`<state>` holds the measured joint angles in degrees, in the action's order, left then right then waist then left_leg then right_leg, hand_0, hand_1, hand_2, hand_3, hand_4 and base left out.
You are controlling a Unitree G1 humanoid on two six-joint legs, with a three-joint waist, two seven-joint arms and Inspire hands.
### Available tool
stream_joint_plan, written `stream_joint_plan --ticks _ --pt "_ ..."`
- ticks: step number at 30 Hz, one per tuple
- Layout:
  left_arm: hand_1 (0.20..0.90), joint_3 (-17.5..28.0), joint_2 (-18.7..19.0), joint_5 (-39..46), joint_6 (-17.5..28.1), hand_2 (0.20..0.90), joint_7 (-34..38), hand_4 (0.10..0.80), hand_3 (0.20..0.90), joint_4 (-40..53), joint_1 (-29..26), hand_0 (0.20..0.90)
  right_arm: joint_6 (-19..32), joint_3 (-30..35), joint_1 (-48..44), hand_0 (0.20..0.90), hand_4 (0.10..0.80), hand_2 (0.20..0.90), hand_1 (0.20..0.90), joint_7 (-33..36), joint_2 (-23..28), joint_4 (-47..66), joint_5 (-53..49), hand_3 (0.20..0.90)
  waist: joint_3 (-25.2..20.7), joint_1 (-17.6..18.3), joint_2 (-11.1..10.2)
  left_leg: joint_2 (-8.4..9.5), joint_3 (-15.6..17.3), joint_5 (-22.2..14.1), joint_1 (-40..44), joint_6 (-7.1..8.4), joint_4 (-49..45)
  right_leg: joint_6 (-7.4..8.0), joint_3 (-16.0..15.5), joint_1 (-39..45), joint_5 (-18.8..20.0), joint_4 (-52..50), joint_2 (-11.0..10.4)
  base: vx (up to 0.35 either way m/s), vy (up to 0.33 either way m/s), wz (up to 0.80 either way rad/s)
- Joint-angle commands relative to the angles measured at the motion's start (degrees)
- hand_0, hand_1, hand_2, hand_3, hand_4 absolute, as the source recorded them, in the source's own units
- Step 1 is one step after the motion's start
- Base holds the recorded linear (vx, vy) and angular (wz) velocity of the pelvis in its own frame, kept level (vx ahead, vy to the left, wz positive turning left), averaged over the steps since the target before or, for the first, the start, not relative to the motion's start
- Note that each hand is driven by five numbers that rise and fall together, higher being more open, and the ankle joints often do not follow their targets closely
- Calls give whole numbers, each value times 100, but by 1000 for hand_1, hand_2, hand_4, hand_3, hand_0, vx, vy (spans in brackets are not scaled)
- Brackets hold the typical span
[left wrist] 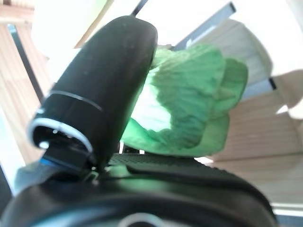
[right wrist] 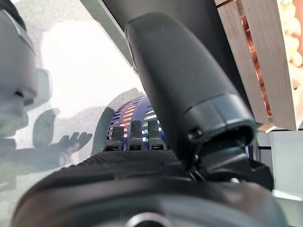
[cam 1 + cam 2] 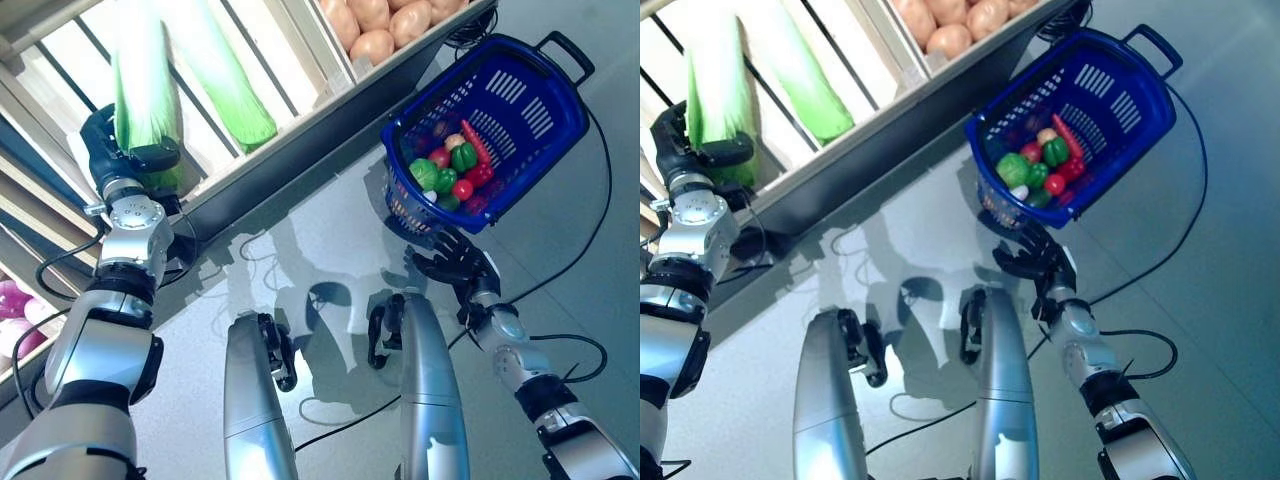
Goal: Put vegetables into the basket
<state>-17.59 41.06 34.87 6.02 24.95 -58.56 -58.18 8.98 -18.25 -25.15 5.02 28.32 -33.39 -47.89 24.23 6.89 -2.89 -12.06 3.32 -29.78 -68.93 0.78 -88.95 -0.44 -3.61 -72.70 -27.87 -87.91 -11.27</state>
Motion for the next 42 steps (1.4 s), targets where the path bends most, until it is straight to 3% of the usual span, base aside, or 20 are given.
stream_joint_plan --ticks 1,11,17,24,31,36,42 --pt "300 -63 -71 16 268 300 -318 400 300 131 73 300 654 320 -246 900 800 900 900 -242 69 466 -118 900 -297 32 209 -25 247 -322 445 -445 441 -268 9 724 -87 626 -102 -7 -10 -4" --pt "300 72 -98 190 537 300 -665 400 300 194 446 300 881 234 -129 900 800 900 900 -366 24 520 2 900 -488 39 264 49 504 -44 1712 -422 1629 -259 20 1903 105 1637 -35 1 0 -5" --pt "300 295 -239 459 776 300 -1035 400 300 462 952 300 921 324 89 900 800 900 900 -511 -74 604 63 900 -798 11 282 141 685 97 2736 -429 2480 -231 -26 2865 201 2336 -91 51 -23 -2" --pt "300 630 -474 176 1218 300 -732 400 300 983 1524 300 1025 409 358 900 800 900 900 -664 -348 892 54 900 -1063 -66 271 221 806 307 3742 -400 3405 -170 -164 3871 342 3139 -125 44 -44 3" --pt "300 769 -982 -589 1917 300 -284 400 300 1789 2230 300 1134 440 715 900 800 900 900 -1028 -911 1286 -555 900 -1257 -229 286 403 794 681 4834 -357 4530 -38 -407 5041 660 4271 -106 68 -43 6" --pt "300 753 -1313 -1142 2189 300 -510 400 300 2410 2841 300 739 435 979 900 800 900 900 -1809 -1359 1543 -1355 900 -1485 -388 282 527 795 1138 5604 -323 5595 82 -601 5865 1053 5428 23 79 -49 4" --pt "300 447 -1463 -1576 2059 300 -1069 400 300 2942 3272 300 -38 448 773 900 800 900 900 -2567 -1469 1573 -2347 900 -1807 -561 231 637 901 1739 6552 -199 7041 225 -873 6969 1597 7131 267 86 -40 1"
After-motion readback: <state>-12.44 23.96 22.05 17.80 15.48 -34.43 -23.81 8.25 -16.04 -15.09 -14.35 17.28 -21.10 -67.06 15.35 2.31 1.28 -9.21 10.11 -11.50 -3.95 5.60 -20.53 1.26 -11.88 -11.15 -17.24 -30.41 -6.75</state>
